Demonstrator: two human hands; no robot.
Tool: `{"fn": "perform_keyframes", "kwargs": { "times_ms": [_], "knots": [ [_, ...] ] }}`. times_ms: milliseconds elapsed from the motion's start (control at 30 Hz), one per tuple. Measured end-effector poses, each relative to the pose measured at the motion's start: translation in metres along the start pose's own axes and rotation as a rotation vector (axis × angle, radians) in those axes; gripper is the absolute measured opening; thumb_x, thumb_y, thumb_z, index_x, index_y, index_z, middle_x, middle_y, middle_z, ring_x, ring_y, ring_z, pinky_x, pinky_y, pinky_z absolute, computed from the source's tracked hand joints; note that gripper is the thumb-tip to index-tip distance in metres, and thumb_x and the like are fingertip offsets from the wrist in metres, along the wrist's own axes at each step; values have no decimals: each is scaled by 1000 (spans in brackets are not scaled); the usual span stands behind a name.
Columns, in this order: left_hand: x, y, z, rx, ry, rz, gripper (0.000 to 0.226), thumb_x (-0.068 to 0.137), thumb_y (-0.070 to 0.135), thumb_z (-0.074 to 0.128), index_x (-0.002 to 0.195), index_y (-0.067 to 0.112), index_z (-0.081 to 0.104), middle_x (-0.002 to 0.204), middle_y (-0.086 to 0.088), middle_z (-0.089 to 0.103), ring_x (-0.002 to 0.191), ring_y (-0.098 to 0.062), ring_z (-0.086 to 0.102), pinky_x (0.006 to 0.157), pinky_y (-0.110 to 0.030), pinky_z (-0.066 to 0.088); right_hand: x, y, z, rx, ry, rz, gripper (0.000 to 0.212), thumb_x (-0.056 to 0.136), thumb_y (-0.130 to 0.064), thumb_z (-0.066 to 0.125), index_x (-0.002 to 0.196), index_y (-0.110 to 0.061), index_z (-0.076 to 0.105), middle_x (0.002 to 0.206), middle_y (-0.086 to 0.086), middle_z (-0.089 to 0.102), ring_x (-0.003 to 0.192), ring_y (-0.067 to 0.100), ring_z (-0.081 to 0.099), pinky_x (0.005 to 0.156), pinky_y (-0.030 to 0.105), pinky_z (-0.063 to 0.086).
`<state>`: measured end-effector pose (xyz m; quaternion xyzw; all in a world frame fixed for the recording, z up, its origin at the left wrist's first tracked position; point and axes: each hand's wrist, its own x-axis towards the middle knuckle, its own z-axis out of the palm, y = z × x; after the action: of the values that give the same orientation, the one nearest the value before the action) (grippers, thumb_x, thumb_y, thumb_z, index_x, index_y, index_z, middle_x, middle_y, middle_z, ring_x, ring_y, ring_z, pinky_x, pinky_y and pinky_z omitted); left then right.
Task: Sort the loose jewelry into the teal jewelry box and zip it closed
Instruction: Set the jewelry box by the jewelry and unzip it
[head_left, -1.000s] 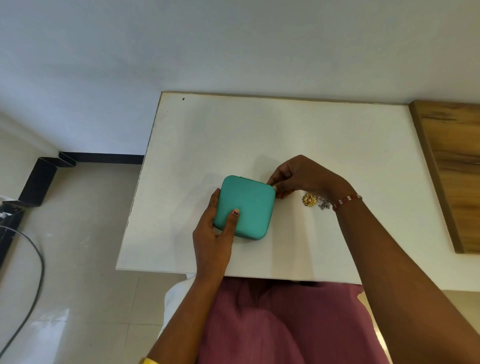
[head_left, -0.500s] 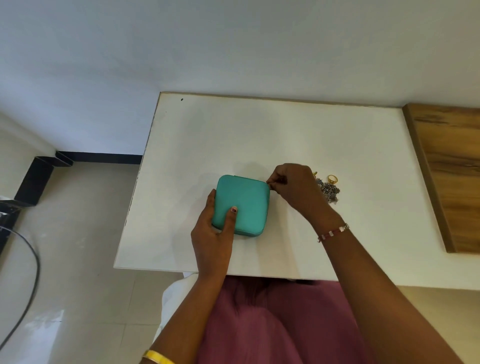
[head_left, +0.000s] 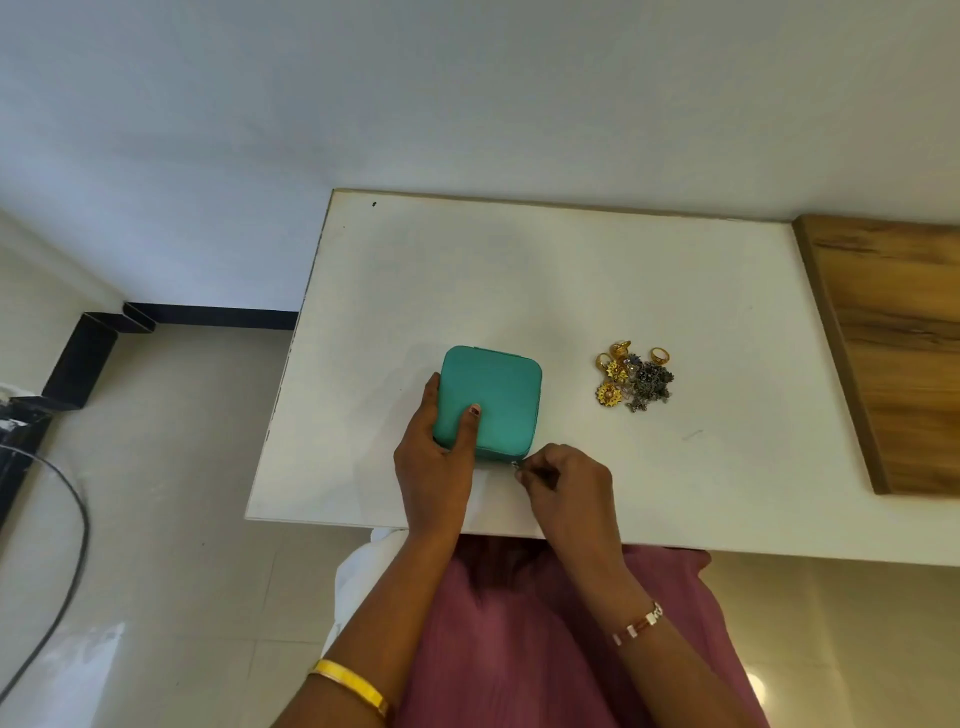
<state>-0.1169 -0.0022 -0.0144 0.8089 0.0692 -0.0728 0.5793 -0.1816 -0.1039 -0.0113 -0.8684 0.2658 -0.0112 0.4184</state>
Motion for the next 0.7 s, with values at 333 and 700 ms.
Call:
{"fn": "perform_keyframes", "kwargs": {
  "times_ms": [333,700],
  "knots": [
    [-17,-8,-8,86,-119,40,42,95,21,44,137,23,38,122,19,45,109,4,45,81,8,29,3,11,-12,8,214,81,5,81,-6,64,78,-6,67,76,8,68,65,14,55,61,16,34],
    [-17,-6,-11,73,-137,-4,34,96,22,41,129,20,51,120,10,56,103,1,51,85,1,35,-12,0,4,-32,140,-191,21,83,-26,65,72,-9,67,65,5,65,56,15,55,54,24,42]
  ]
}}
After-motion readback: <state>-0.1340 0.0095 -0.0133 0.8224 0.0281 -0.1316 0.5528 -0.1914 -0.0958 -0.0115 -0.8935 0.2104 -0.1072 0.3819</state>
